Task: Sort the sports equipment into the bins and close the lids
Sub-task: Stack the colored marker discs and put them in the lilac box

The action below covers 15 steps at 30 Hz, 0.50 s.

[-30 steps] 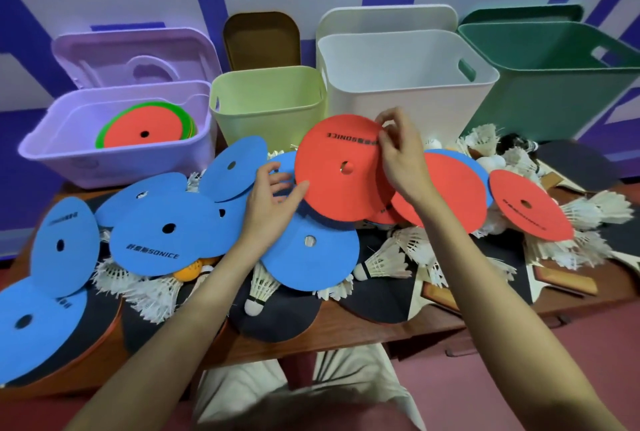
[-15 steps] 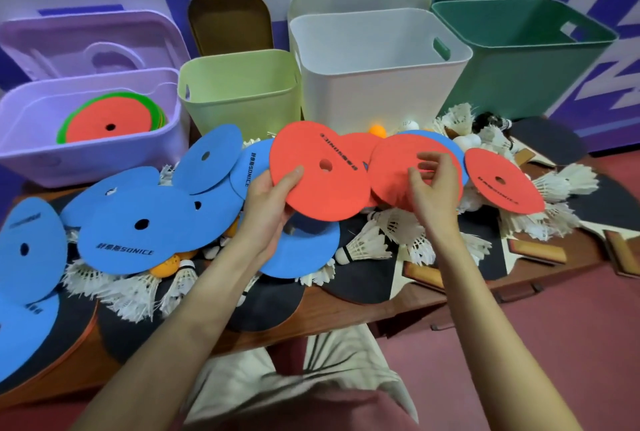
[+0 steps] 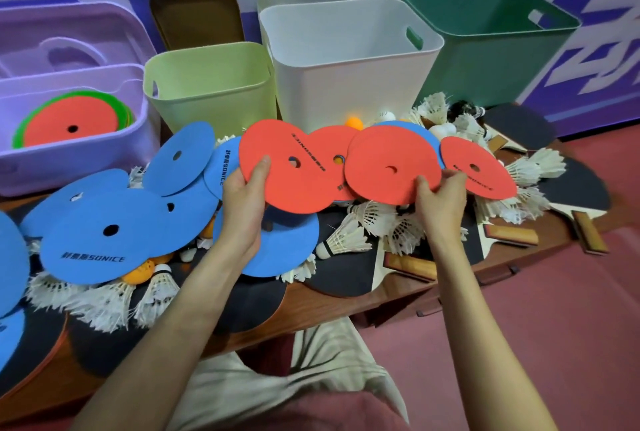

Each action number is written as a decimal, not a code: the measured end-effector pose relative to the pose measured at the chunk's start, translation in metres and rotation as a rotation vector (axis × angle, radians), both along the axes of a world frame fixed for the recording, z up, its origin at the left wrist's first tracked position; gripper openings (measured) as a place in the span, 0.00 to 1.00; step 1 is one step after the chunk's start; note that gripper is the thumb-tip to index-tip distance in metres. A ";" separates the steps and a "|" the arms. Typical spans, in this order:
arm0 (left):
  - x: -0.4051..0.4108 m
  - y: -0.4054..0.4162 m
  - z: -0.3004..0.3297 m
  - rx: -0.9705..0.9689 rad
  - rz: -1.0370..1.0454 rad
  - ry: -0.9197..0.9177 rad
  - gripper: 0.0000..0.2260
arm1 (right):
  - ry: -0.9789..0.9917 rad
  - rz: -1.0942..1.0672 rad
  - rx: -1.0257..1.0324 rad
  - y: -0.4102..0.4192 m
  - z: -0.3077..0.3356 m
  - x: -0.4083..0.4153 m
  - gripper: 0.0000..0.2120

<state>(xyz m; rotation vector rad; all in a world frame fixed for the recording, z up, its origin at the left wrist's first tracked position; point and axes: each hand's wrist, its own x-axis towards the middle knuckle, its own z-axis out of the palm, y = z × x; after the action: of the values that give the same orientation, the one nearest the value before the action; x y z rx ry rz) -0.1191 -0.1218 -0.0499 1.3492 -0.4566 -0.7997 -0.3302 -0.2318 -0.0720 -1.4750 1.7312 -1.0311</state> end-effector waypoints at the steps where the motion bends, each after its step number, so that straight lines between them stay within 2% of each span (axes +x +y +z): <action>1: 0.002 0.000 0.000 0.002 0.013 -0.006 0.05 | -0.064 0.008 -0.008 0.001 0.002 0.003 0.14; 5: 0.008 0.003 0.001 0.018 0.026 -0.021 0.06 | -0.165 0.038 -0.078 0.002 0.001 0.004 0.07; 8: 0.011 0.005 0.001 0.024 0.026 -0.006 0.07 | -0.417 0.039 -0.144 0.011 0.012 0.013 0.07; 11: 0.012 0.006 0.004 0.024 0.026 0.036 0.14 | -0.611 0.076 -0.180 0.021 0.020 0.029 0.07; 15: 0.008 0.008 0.012 0.011 0.018 0.096 0.13 | -0.707 0.264 -0.069 0.027 0.024 0.053 0.08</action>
<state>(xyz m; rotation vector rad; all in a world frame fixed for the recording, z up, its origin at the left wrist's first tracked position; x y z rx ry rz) -0.1107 -0.1136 -0.0381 1.3173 -0.3649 -0.8497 -0.2774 -0.2043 -0.0482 -1.1365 0.9836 -1.2731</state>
